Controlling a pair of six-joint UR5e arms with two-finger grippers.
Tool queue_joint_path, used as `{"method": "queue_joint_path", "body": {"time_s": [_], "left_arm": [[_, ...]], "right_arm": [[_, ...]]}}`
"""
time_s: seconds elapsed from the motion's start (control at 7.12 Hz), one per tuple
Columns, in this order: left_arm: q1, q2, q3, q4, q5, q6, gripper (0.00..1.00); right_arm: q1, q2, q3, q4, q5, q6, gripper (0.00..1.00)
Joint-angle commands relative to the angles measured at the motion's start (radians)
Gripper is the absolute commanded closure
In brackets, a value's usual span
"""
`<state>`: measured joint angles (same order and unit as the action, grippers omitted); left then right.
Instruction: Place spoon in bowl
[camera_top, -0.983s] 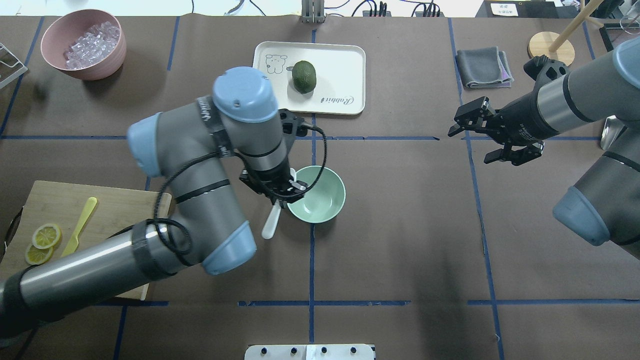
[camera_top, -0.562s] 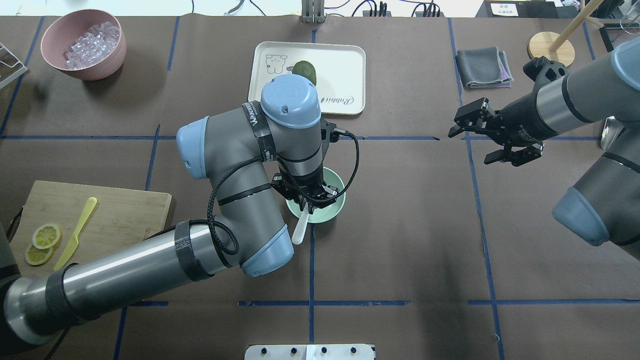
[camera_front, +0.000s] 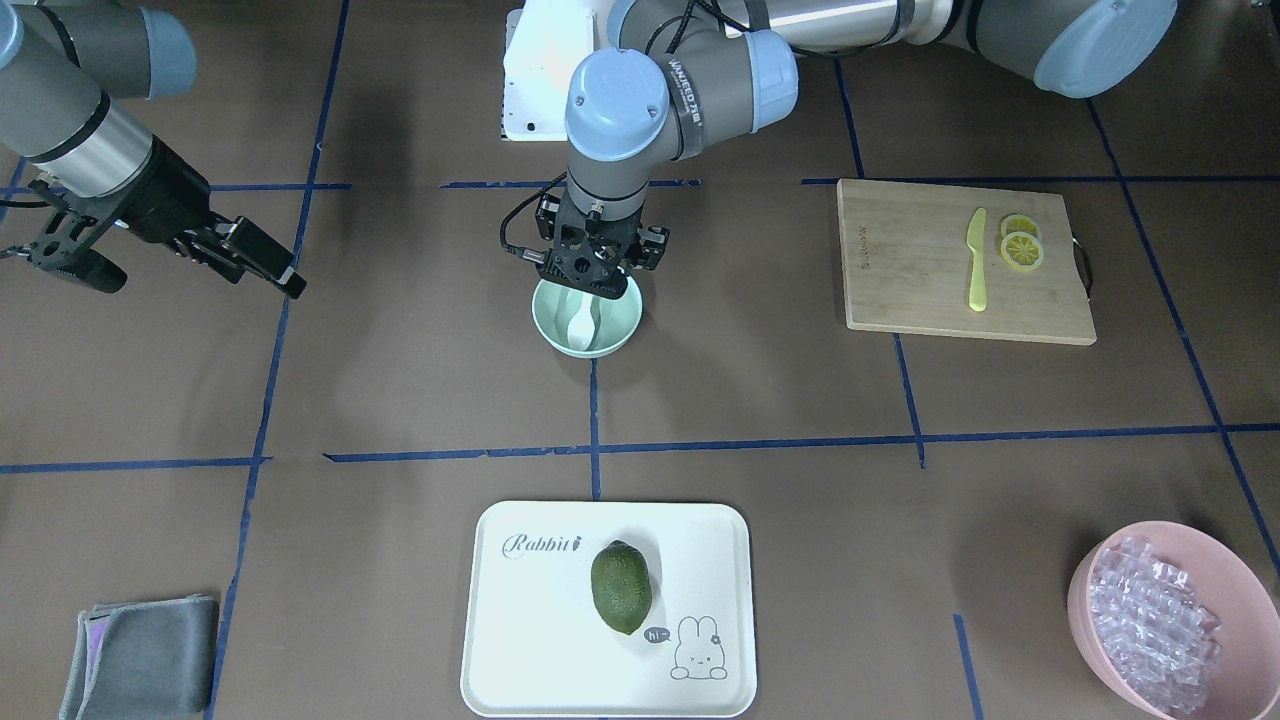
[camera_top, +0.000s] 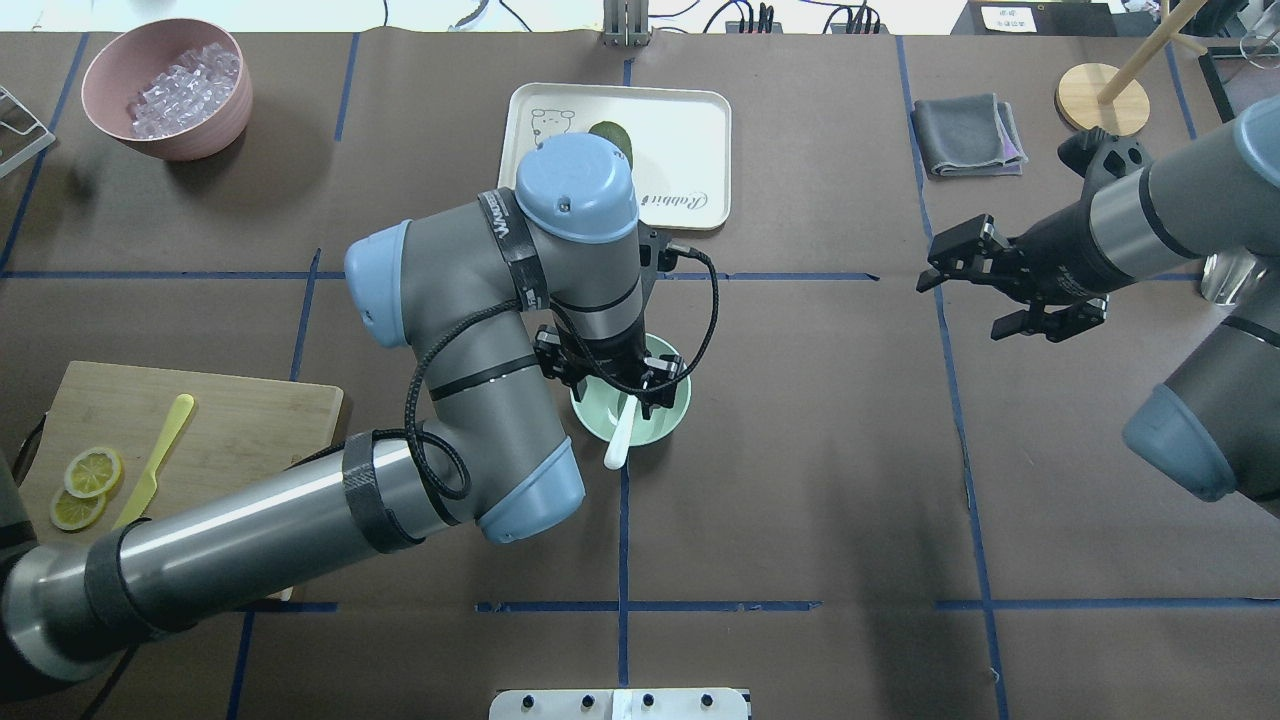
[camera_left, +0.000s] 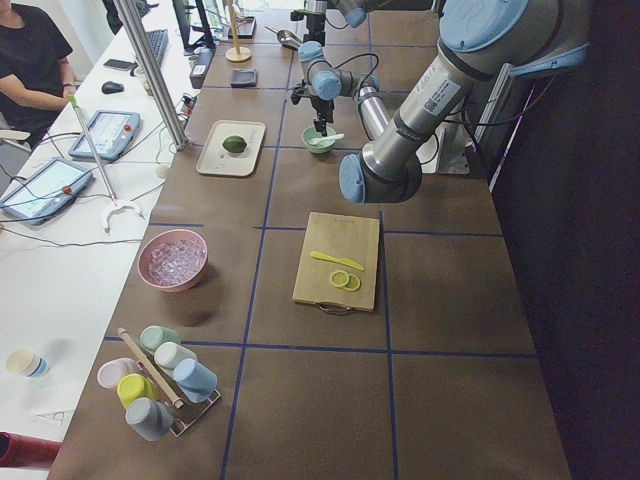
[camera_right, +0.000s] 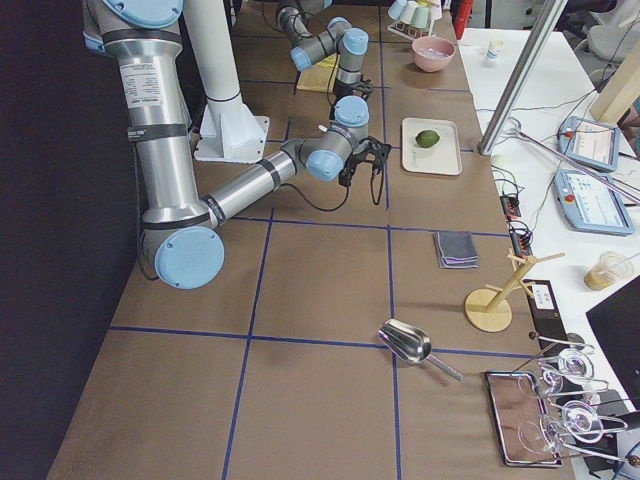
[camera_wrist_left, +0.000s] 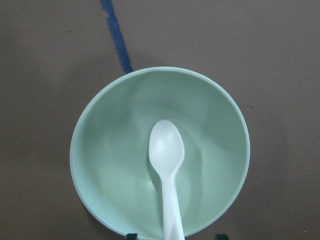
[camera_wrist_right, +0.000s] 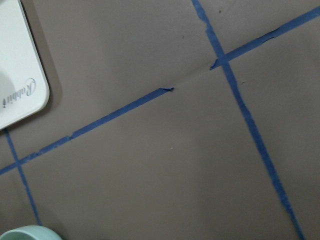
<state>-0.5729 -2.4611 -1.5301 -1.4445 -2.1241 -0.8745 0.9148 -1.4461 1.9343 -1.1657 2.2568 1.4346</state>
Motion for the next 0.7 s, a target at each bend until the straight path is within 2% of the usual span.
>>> {"method": "queue_joint_path", "body": {"time_s": [0.0,0.14,0.28,0.42,0.56], "left_arm": [[-0.144,0.182,-0.199,0.013,-0.072,0.024,0.00],[-0.216,0.309,-0.303,0.015,-0.127,0.142,0.00],[-0.282,0.446,-0.370,0.016,-0.138,0.269,0.00],[-0.379,0.576,-0.398,0.015,-0.155,0.428,0.00],[-0.500,0.655,-0.386,0.018,-0.164,0.616,0.00]], "right_arm": [[0.085,-0.101,-0.008,-0.008,0.018,-0.231,0.01],[0.161,-0.159,-0.020,-0.009,0.050,-0.367,0.01],[0.246,-0.189,-0.055,-0.009,0.102,-0.514,0.01],[0.315,-0.200,-0.102,-0.050,0.134,-0.681,0.01],[0.387,-0.200,-0.119,-0.169,0.135,-0.883,0.01]]}}
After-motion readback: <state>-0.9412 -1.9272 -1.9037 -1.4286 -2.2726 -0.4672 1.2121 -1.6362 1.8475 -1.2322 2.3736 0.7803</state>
